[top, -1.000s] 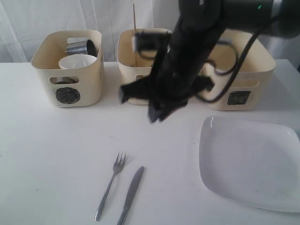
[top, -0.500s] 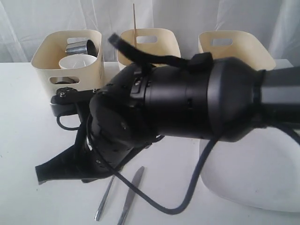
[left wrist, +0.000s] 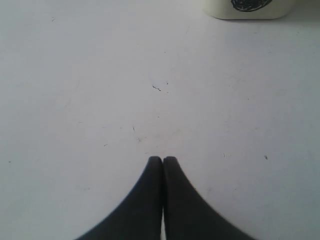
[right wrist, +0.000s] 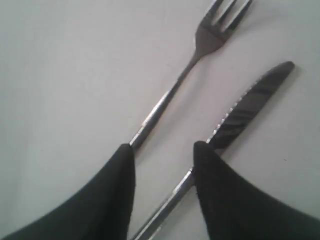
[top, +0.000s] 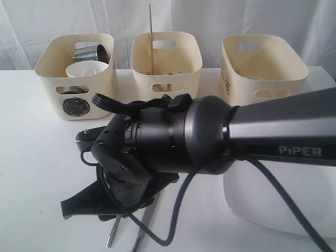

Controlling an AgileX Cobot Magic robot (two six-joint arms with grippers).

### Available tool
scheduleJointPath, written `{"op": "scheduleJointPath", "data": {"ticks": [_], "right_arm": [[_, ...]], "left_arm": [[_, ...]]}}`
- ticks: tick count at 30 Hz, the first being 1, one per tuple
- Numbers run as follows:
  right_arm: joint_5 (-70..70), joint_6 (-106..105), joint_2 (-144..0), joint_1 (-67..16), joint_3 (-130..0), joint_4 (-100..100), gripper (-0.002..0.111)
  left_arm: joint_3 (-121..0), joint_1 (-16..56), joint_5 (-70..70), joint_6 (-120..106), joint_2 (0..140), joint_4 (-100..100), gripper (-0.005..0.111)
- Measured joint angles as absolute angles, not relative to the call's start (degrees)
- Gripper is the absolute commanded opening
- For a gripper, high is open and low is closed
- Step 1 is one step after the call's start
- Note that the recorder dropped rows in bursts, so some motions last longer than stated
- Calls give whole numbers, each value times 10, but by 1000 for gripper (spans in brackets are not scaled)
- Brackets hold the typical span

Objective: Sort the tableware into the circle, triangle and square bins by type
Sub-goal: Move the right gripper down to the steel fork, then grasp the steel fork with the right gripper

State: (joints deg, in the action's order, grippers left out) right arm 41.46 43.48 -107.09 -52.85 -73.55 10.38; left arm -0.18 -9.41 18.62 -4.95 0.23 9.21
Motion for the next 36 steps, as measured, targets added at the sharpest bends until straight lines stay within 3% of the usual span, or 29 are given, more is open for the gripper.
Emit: {"op": "scheduleJointPath", "data": {"ticks": [7, 36], "right_arm": [[352, 436, -1100, -529, -736, 96, 46], [374, 439, -1163, -520, -747, 173, 46]], "left_arm": [[-2, -94, 186, -49, 2, 92, 0], [-2, -94, 186, -49, 2, 92, 0]]}}
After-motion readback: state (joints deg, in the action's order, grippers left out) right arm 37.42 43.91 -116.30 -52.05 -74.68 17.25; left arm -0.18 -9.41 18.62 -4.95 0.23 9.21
